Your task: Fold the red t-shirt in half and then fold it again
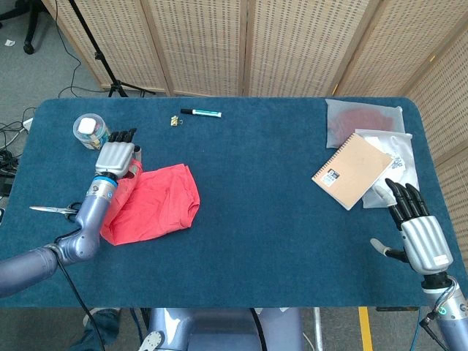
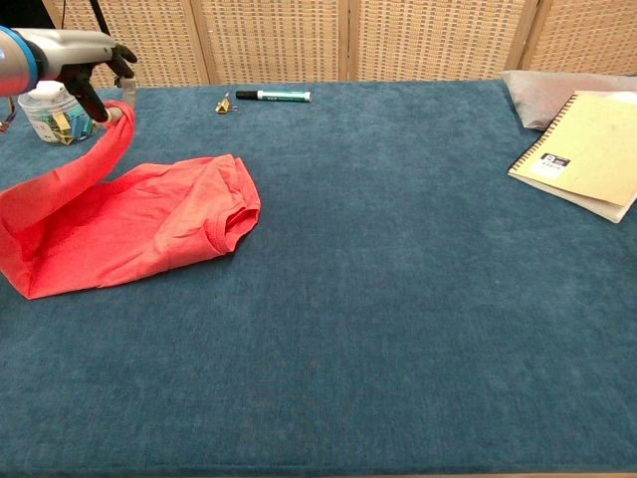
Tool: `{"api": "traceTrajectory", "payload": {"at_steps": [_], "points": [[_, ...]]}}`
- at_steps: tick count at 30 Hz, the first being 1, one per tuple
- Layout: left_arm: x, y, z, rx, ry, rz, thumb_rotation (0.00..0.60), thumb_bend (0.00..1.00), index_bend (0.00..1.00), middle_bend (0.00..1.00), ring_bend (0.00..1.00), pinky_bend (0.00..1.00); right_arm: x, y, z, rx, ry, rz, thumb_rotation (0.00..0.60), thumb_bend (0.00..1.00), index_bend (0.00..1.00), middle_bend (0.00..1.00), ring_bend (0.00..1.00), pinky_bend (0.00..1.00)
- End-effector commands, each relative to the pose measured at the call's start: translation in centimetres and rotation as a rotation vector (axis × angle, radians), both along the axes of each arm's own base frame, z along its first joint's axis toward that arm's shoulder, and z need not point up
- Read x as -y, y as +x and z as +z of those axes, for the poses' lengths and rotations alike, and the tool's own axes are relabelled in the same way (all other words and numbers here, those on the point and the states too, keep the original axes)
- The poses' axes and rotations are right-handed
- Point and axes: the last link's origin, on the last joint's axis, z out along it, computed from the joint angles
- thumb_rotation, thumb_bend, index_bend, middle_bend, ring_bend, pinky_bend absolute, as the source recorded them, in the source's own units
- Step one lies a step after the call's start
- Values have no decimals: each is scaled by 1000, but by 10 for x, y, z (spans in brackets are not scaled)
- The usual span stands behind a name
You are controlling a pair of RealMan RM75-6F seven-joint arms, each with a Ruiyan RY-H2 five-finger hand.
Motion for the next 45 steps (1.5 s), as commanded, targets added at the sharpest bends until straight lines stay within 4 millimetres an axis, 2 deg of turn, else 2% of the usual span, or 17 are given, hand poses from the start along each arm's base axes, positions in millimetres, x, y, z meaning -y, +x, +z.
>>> {"api": "traceTrajectory", "payload": {"at_steps": [1, 9, 17, 19, 21, 23, 25, 26, 33, 35, 37, 40, 42, 45], "points": [[-3, 7, -15, -31, -12, -14, 600, 510, 780, 0, 0, 0, 0, 0, 0, 1, 0, -1, 600, 0, 0, 0, 0, 0], [-8, 22, -43, -37, -7, -58, 600, 495, 780, 0, 0, 0, 1, -1, 1, 3, 1, -8, 600, 0, 0, 0, 0, 0], [-14, 29, -57, -60, -3, -63, 600, 494, 780, 0, 0, 0, 3, -3, 1, 7, 5, -15, 600, 0, 0, 0, 0, 0], [-14, 30, -60, -67, -8, -64, 600, 484, 751, 0, 0, 0, 3, -3, 1, 6, 5, -16, 600, 0, 0, 0, 0, 0], [-14, 32, -64, -59, -16, -63, 600, 451, 587, 0, 0, 0, 3, -3, 1, 6, 5, -16, 600, 0, 0, 0, 0, 0], [-14, 33, -66, -41, -26, -62, 600, 392, 227, 0, 0, 0, 3, -4, 1, 6, 5, -18, 600, 0, 0, 0, 0, 0], [-13, 34, -68, -30, -31, -64, 600, 346, 35, 0, 0, 0, 4, -4, 1, 5, 6, -19, 600, 0, 0, 0, 0, 0], [-13, 35, -69, -23, -33, -67, 600, 322, 0, 0, 0, 0, 4, -4, 1, 5, 7, -20, 600, 0, 0, 0, 0, 0], [-14, 33, -62, 47, -2, -62, 600, 120, 0, 0, 0, 0, 3, -5, 1, 6, 7, -19, 600, 0, 0, 0, 0, 0], [-10, 24, -41, 114, 38, -60, 600, 99, 0, 0, 0, 0, 3, -4, 1, 6, 7, -17, 600, 0, 0, 0, 0, 0], [-3, 17, -30, 132, 37, -89, 600, 99, 0, 0, 0, 0, 2, -4, 1, 6, 6, -16, 600, 0, 0, 0, 0, 0], [9, 1, -13, 130, 42, -137, 600, 101, 0, 0, 0, 0, 2, -4, 1, 4, 6, -13, 600, 0, 0, 0, 0, 0], [25, -24, 1, 134, 40, -159, 600, 109, 0, 0, 0, 0, 1, -3, 0, 0, 8, -11, 600, 0, 0, 0, 0, 0], [40, -53, 10, 126, 24, -183, 600, 135, 30, 0, 0, 0, 0, -2, -2, -3, 12, -8, 600, 0, 0, 0, 0, 0]]}}
